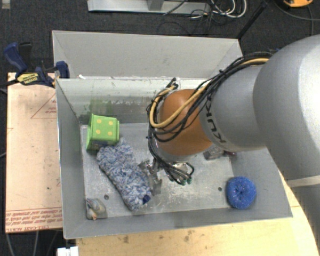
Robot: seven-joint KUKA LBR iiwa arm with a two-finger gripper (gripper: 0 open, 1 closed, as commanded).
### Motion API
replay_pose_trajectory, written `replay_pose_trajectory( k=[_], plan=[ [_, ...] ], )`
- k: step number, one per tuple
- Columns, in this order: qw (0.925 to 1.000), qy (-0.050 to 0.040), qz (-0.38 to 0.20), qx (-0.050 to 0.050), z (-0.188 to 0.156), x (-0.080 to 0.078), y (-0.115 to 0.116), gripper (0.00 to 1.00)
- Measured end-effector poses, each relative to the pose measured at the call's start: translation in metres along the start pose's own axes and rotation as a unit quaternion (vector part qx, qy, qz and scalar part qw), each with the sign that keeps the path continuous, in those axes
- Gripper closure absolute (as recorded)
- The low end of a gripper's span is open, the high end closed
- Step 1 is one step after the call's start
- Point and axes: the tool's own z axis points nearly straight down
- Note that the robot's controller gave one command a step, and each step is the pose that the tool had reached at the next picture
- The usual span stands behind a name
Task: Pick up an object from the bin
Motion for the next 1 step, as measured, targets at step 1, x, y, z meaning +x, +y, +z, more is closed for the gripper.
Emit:
replay_pose_trajectory(
  k=[1],
  plan=[
    [1.0, 0.0, 0.0, 0.0, 0.0, 0.0, 0.0, 1.0]
  ],
)
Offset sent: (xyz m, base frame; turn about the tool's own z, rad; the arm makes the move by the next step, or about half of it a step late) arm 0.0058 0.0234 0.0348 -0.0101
